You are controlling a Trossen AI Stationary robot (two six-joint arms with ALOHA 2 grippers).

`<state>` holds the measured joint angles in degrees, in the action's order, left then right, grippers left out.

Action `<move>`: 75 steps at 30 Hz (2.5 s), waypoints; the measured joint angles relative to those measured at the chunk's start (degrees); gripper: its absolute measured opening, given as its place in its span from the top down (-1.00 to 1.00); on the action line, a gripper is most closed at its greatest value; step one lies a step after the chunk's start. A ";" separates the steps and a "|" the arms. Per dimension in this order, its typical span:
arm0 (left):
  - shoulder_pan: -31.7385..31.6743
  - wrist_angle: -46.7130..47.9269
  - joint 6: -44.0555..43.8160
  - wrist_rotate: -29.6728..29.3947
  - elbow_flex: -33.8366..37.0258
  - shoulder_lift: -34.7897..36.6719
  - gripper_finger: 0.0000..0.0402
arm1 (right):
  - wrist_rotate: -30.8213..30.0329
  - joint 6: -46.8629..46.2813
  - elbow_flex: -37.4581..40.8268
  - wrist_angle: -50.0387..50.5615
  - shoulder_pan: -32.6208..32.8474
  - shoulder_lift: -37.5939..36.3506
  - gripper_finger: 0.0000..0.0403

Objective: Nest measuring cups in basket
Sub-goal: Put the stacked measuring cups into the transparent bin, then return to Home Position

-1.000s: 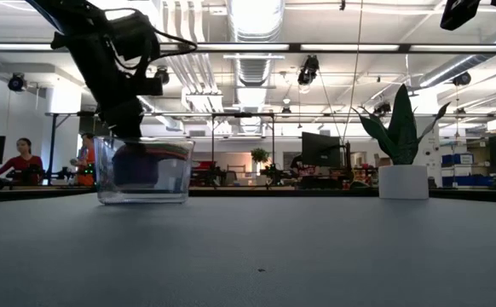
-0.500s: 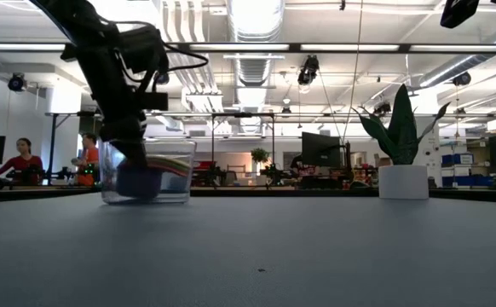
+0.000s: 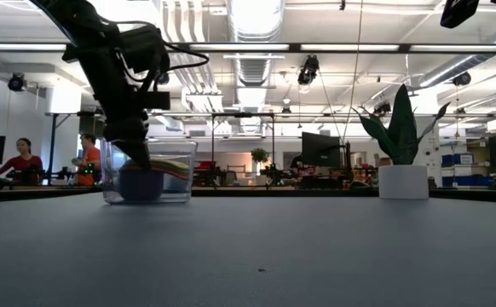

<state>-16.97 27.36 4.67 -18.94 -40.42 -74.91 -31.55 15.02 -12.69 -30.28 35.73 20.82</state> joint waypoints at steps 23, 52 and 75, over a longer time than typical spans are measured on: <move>3.54 9.41 -3.18 0.28 -9.75 3.16 0.14 | 0.00 0.03 0.07 0.00 0.00 0.00 0.96; 30.37 -18.49 2.05 -5.40 10.29 41.77 0.80 | 0.02 6.90 4.15 5.55 0.00 -6.76 0.96; 30.29 -20.72 7.15 -4.15 25.77 75.03 1.00 | -8.82 18.92 11.56 10.35 -0.02 -20.76 0.96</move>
<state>13.32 6.64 11.81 -23.09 -14.66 0.12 -40.37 33.94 -1.13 -19.93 35.70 0.05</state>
